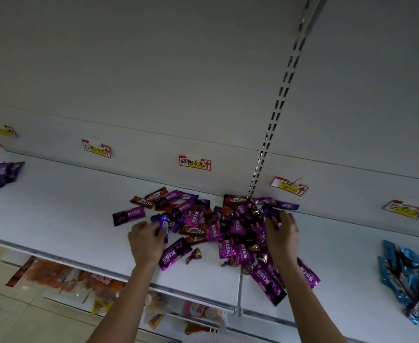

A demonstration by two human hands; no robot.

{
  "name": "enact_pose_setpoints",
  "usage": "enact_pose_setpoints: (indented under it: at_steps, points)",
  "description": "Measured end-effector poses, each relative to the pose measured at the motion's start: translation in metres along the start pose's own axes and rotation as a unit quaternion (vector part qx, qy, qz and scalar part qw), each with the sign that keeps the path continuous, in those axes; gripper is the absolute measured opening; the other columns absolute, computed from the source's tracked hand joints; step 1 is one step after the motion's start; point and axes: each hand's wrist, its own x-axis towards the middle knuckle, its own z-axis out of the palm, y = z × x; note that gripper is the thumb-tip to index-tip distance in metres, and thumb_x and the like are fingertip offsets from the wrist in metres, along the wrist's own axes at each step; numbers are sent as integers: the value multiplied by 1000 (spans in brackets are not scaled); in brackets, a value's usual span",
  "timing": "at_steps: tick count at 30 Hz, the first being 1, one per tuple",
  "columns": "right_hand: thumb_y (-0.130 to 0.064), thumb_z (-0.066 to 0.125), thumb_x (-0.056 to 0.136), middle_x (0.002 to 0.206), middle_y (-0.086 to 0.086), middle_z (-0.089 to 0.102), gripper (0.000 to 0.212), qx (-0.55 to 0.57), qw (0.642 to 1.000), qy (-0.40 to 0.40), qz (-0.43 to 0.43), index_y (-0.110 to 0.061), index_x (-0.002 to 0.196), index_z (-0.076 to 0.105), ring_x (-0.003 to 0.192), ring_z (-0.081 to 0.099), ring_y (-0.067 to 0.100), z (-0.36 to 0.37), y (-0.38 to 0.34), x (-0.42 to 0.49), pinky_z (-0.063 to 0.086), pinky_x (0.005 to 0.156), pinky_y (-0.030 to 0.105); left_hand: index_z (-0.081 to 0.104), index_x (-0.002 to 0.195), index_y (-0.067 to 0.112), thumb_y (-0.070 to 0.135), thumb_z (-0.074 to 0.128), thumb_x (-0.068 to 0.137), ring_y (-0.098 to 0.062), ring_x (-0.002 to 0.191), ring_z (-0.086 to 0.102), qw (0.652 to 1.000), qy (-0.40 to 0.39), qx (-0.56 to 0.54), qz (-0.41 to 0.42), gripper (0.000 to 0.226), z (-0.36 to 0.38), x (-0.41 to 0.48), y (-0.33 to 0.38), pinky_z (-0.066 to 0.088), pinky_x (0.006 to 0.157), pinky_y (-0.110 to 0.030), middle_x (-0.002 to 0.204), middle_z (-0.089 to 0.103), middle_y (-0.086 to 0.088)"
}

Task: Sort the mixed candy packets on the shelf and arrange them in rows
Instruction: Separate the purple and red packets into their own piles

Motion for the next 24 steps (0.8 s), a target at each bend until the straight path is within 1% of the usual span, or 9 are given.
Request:
enact_pose_setpoints:
  at_steps: [2,5,7,9,12,15,17,19,24]
  points:
    - [-1,56,88,98,10,61,21,26,998,-31,-42,-1,109,59,78,57,24,12,-16,-1,46,64,31,71,92,11,25,70,81,-35,87,61,999,-25,-34,-17,18,4,8,2,49,76,-39,88,66,-16]
    - [-4,48,93,81,16,62,15,54,989,-134,-16,-6,109,48,61,52,27,26,-35,-1,42,52,36,51,127,5,30,70,81,-34,115,49,992,-44,-83,-84,56,4,15,14,40,97,-41,123,56,-19]
    - [-7,44,96,65,9,53,12,40,983,-177,-8,-13,106,40,52,42,18,32,-39,0,32,45,29,33,139,2,40,71,78,-35,127,38,990,-50,-75,-110,81,5,18,25,30,104,-42,137,44,-20]
    - [-7,42,96,60,3,46,13,26,981,-192,-13,-9,109,41,50,38,14,39,-39,1,28,44,25,23,143,0,35,73,78,-36,130,31,991,-68,-48,-103,89,10,20,29,24,108,-42,141,37,-23]
    - [-7,42,96,64,5,50,17,-2,979,-202,-5,-2,112,44,51,42,15,47,-39,3,33,45,28,33,136,-2,20,75,77,-36,124,40,986,-87,-74,-124,75,17,23,27,33,106,-42,132,46,-23]
    - [-8,44,96,66,5,53,20,4,972,-232,-28,-2,114,48,49,43,13,58,-50,0,34,43,26,58,89,8,11,69,80,-27,94,61,984,-99,-106,-100,14,15,23,25,50,82,-37,93,64,-12]
    - [-11,47,94,70,5,57,13,17,961,-273,-36,-7,106,51,50,45,12,69,-63,-3,38,45,30,50,68,17,7,62,85,-15,73,56,982,-103,-134,-86,23,9,21,26,44,65,-20,73,58,-1]
    - [-14,53,90,74,4,59,9,23,949,-313,-28,-9,96,54,54,50,13,83,-77,-8,42,49,31,50,64,15,9,61,87,-12,63,51,976,-96,-171,-95,26,2,19,21,35,52,-9,65,54,3]
    - [-28,70,78,92,6,67,25,-76,919,-384,-52,-10,94,64,84,63,22,122,-97,-21,53,72,32,56,68,13,11,58,90,-17,63,53,942,-101,-287,-142,22,-15,20,10,37,55,-21,67,58,-5]
